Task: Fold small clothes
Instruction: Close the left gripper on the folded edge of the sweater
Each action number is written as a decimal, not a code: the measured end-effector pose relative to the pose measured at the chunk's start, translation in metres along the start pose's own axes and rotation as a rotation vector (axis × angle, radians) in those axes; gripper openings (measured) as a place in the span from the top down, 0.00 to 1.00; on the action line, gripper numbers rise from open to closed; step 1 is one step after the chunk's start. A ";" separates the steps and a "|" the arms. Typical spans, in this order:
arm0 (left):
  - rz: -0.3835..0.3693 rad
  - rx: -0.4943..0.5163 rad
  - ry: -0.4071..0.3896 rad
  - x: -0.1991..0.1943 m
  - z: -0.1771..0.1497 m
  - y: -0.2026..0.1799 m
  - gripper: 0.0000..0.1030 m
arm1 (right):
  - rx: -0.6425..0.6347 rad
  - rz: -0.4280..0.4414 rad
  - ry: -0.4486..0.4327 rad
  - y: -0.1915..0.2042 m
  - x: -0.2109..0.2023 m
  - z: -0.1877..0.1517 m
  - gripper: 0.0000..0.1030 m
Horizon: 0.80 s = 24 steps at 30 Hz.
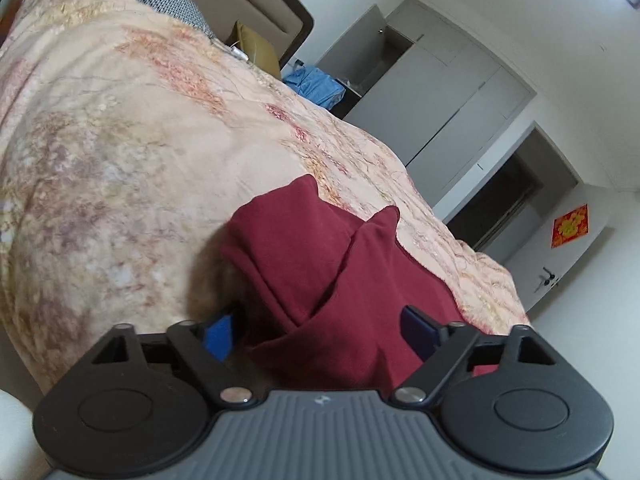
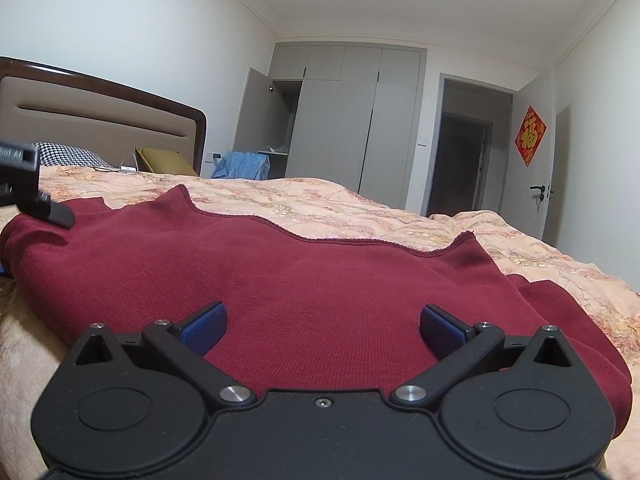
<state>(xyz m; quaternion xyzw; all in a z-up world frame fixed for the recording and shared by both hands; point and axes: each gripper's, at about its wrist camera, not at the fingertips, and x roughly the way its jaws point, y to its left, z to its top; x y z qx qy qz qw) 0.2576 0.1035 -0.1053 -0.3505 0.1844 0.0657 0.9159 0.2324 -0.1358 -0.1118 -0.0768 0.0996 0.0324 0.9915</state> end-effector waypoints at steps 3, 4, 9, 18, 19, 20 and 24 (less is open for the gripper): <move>0.007 0.048 0.000 -0.001 -0.003 -0.001 0.18 | -0.006 -0.009 -0.005 0.002 -0.001 -0.001 0.00; 0.005 0.047 0.000 -0.003 -0.004 0.000 0.18 | -0.008 -0.011 -0.006 0.003 -0.001 -0.001 0.00; -0.008 0.026 0.007 -0.003 -0.001 0.004 0.18 | -0.009 -0.012 -0.006 0.004 -0.002 -0.001 0.00; -0.014 0.028 0.012 -0.003 0.000 0.007 0.17 | -0.009 -0.012 -0.006 0.004 -0.002 -0.001 0.01; -0.013 0.029 0.013 -0.003 0.000 0.007 0.17 | -0.009 -0.012 -0.007 0.004 -0.002 -0.002 0.00; -0.013 0.031 0.014 -0.003 -0.001 0.005 0.17 | -0.008 -0.012 -0.007 0.004 -0.002 -0.002 0.00; -0.011 0.035 0.019 -0.002 0.000 0.005 0.17 | -0.009 -0.012 -0.007 0.004 -0.002 -0.002 0.00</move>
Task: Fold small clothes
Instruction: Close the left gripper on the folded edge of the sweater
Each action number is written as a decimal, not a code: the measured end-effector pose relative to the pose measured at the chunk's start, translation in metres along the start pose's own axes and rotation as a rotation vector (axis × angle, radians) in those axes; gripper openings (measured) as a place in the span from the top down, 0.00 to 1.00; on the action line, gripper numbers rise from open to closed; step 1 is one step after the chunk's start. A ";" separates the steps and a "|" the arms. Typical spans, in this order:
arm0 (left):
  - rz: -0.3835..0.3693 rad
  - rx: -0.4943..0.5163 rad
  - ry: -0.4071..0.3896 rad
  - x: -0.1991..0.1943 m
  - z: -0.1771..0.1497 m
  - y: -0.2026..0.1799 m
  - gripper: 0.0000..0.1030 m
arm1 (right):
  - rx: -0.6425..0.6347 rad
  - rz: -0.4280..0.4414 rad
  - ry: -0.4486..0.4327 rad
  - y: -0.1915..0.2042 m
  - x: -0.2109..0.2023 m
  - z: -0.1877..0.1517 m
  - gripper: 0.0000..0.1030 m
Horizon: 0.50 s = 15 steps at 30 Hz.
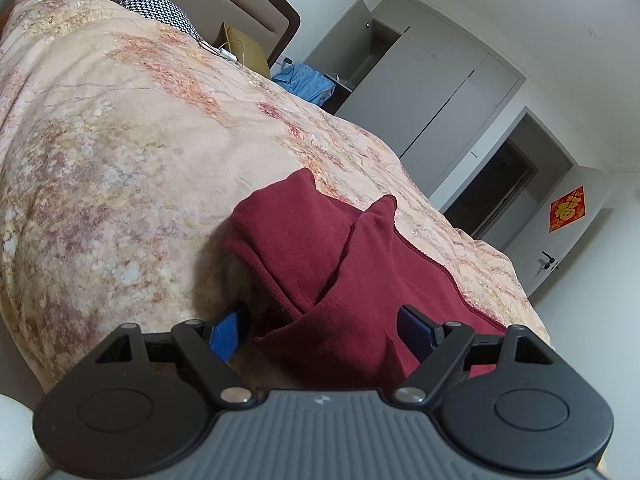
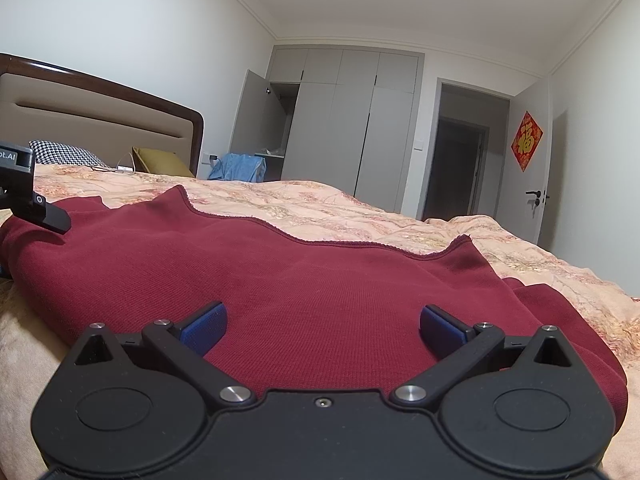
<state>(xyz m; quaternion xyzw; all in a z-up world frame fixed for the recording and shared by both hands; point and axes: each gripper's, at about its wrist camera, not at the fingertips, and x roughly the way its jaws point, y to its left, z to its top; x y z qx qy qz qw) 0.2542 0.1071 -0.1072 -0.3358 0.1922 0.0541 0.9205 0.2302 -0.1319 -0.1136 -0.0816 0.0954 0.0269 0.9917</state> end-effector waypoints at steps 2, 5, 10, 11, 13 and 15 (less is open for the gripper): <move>0.002 0.002 0.004 0.000 0.001 0.000 0.18 | 0.000 -0.001 -0.002 0.000 -0.001 0.000 0.01; 0.024 0.002 0.012 -0.001 0.003 0.000 0.27 | 0.000 -0.004 -0.005 0.001 -0.001 0.000 0.00; 0.041 -0.006 0.013 0.000 0.009 -0.001 0.46 | -0.001 -0.006 -0.006 0.001 -0.001 0.000 0.00; 0.043 -0.001 0.013 0.001 0.009 -0.002 0.47 | -0.001 -0.007 -0.007 0.001 -0.002 0.000 0.00; 0.045 0.001 0.012 0.002 0.012 -0.003 0.48 | -0.003 -0.011 -0.011 0.002 -0.002 0.000 0.00; 0.043 -0.014 0.015 0.005 0.016 -0.001 0.49 | -0.009 -0.017 -0.013 0.003 -0.003 0.000 0.00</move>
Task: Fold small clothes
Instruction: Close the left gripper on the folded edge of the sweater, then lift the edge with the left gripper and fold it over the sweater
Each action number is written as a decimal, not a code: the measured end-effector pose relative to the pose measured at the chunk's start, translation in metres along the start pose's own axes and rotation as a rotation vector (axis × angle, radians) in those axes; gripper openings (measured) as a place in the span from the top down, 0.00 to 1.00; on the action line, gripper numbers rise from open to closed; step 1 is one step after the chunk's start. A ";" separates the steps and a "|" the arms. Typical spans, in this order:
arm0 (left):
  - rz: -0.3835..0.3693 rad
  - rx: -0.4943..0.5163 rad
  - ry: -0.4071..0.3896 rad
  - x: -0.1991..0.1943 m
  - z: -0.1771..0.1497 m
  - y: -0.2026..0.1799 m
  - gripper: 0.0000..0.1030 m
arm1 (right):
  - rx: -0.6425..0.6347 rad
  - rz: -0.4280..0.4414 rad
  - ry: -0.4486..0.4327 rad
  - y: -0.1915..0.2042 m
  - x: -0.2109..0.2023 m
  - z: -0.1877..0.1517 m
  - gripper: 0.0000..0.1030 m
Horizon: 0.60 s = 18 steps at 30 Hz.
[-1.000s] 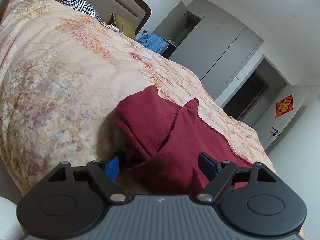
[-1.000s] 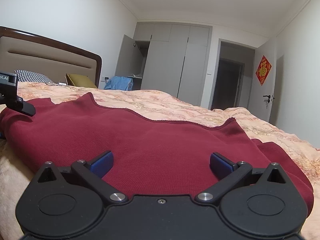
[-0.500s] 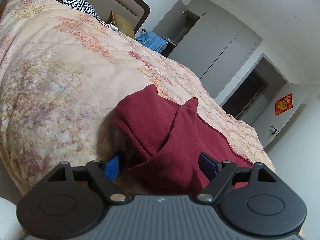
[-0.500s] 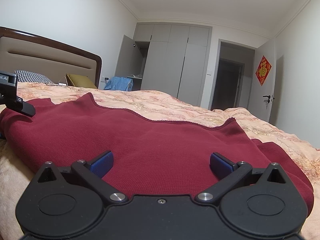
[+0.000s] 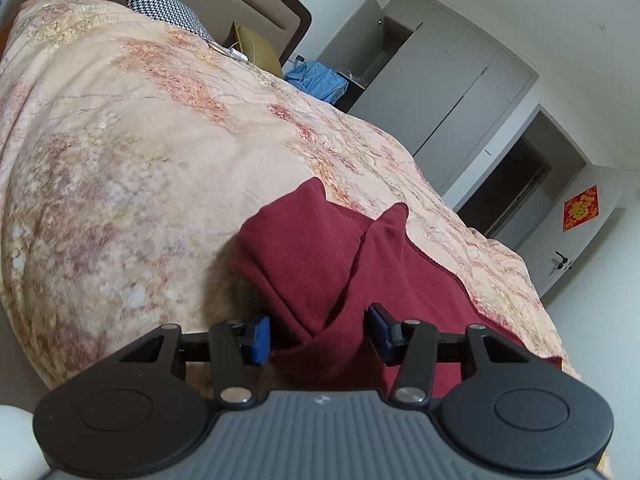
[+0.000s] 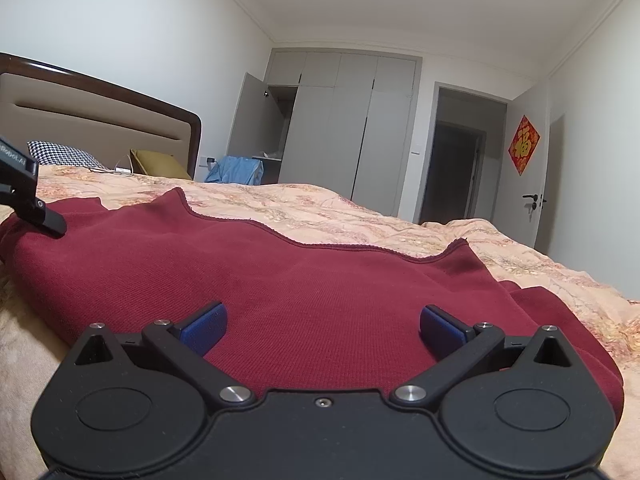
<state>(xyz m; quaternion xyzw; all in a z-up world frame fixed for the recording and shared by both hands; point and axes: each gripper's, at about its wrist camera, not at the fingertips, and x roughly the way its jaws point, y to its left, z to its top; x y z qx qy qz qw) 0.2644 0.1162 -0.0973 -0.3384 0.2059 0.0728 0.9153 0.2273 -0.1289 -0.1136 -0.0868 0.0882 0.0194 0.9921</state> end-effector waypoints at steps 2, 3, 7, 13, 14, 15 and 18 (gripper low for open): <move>0.001 -0.006 0.007 0.003 0.004 0.001 0.50 | -0.004 0.000 0.020 0.000 0.002 0.004 0.00; 0.005 0.003 0.012 0.005 0.005 0.000 0.56 | -0.004 0.005 0.033 -0.001 0.003 0.006 0.00; 0.014 0.045 0.021 0.007 0.009 -0.007 0.70 | 0.030 0.031 0.061 -0.012 0.002 0.017 0.00; 0.060 0.135 0.013 0.006 0.013 -0.029 0.77 | 0.052 0.008 0.065 -0.040 -0.019 0.023 0.00; 0.066 0.152 0.010 0.005 0.014 -0.034 0.77 | 0.058 0.008 0.068 -0.045 -0.024 0.022 0.00; 0.067 0.170 0.002 0.004 0.015 -0.039 0.78 | 0.065 0.007 0.070 -0.051 -0.029 0.021 0.00; 0.072 0.234 -0.020 0.000 0.018 -0.061 0.78 | 0.080 -0.003 0.070 -0.068 -0.047 0.017 0.00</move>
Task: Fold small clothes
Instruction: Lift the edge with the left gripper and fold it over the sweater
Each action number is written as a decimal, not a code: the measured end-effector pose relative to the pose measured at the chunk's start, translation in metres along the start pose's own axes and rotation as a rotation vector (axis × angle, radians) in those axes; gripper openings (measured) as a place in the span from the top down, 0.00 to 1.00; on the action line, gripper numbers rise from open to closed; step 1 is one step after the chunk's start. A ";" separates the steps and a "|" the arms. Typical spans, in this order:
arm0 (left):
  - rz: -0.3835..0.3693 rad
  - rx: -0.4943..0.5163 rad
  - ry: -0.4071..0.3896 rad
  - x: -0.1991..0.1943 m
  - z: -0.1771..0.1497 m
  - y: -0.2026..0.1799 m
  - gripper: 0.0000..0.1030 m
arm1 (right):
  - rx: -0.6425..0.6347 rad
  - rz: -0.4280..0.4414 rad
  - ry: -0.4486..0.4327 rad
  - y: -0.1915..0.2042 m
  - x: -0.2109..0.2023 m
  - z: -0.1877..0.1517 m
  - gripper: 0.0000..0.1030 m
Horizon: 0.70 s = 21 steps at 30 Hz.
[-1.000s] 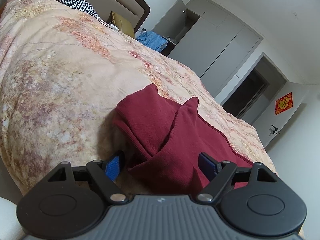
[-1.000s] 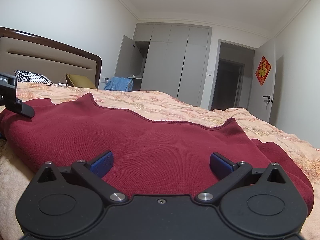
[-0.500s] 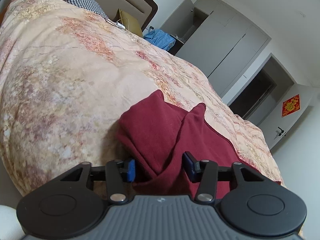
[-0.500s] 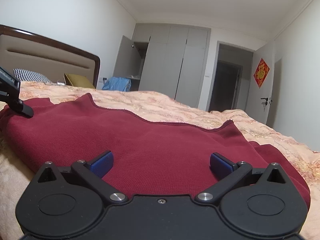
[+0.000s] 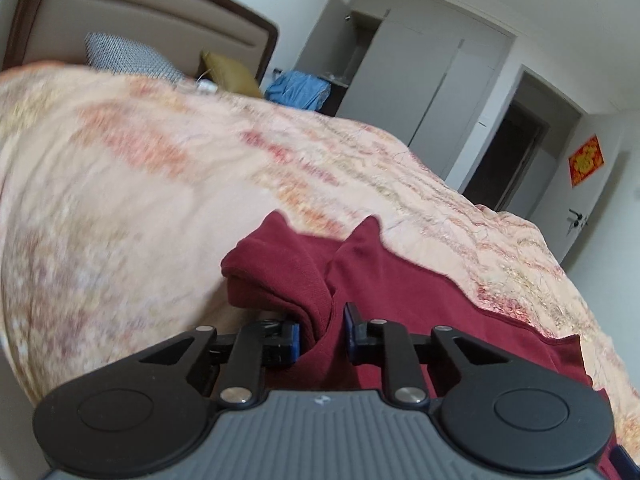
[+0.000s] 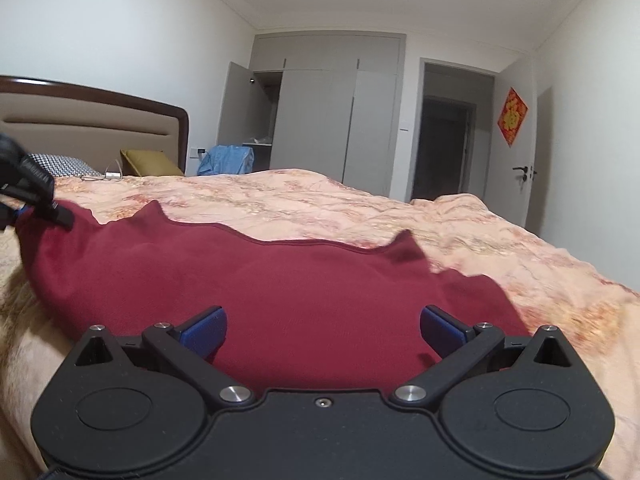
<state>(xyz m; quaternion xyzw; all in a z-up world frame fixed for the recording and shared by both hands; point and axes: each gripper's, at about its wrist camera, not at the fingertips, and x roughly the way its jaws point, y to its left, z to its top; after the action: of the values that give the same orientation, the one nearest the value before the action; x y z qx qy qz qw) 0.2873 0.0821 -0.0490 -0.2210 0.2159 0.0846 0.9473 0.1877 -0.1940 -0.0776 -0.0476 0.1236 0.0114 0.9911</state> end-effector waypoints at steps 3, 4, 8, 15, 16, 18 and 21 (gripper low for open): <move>-0.014 0.069 -0.028 -0.006 0.011 -0.030 0.79 | 0.005 -0.025 -0.004 -0.014 -0.015 -0.004 0.00; -0.029 0.096 -0.040 -0.008 0.014 -0.043 0.79 | 0.007 -0.036 -0.004 -0.019 -0.020 -0.005 0.00; -0.134 0.230 -0.084 -0.020 0.019 -0.108 0.80 | 0.021 -0.093 -0.004 -0.043 -0.038 -0.008 0.00; -0.449 0.460 -0.056 -0.038 -0.022 -0.234 0.80 | 0.004 -0.202 0.066 -0.077 -0.053 -0.026 0.00; -0.490 0.494 -0.035 -0.038 -0.033 -0.248 0.80 | 0.000 -0.212 0.084 -0.080 -0.055 -0.030 0.00; -0.555 0.553 0.033 -0.034 -0.055 -0.272 0.81 | -0.006 -0.230 0.117 -0.085 -0.059 -0.039 0.00; -0.597 0.591 0.173 -0.019 -0.083 -0.289 0.83 | 0.003 -0.243 0.152 -0.091 -0.064 -0.049 0.00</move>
<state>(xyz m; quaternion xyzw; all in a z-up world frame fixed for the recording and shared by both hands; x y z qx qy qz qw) 0.3135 -0.2132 0.0029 0.0010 0.2359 -0.2778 0.9312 0.1170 -0.2898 -0.1013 -0.0615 0.1919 -0.1127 0.9730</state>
